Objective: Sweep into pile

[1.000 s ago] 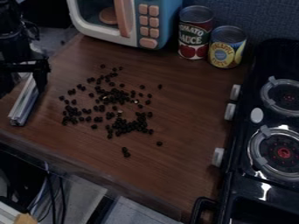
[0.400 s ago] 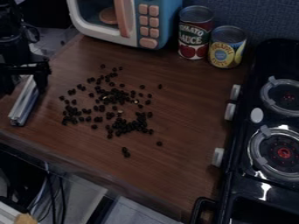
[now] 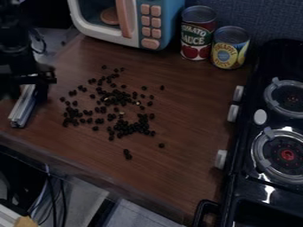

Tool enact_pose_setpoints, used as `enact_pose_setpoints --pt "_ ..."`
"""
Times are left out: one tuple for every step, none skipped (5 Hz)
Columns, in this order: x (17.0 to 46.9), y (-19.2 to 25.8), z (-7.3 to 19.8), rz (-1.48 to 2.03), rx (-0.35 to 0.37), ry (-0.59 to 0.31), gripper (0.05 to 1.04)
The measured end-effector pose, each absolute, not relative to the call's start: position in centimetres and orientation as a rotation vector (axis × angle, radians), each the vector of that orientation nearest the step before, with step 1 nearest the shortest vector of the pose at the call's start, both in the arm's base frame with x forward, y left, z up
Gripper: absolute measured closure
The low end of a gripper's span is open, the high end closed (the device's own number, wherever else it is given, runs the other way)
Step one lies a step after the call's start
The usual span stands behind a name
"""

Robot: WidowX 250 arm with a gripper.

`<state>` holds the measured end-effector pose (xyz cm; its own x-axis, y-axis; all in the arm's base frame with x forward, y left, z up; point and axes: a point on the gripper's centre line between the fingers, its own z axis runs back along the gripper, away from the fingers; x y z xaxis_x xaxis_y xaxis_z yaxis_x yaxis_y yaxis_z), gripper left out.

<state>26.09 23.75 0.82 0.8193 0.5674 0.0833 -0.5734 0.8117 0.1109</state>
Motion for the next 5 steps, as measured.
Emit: enact_pose_setpoints --pt "26.1 24.2 0.6 0.629 0.161 -0.057 0.681" --pt "26.1 24.3 0.4 0.631 0.164 -0.058 0.698" --pt "25.9 24.0 0.4 0.642 0.151 -0.04 0.698" --pt "25.9 23.8 0.5 0.66 0.137 -0.023 0.698" --pt "26.1 23.2 0.6 0.693 0.108 -0.008 0.698"
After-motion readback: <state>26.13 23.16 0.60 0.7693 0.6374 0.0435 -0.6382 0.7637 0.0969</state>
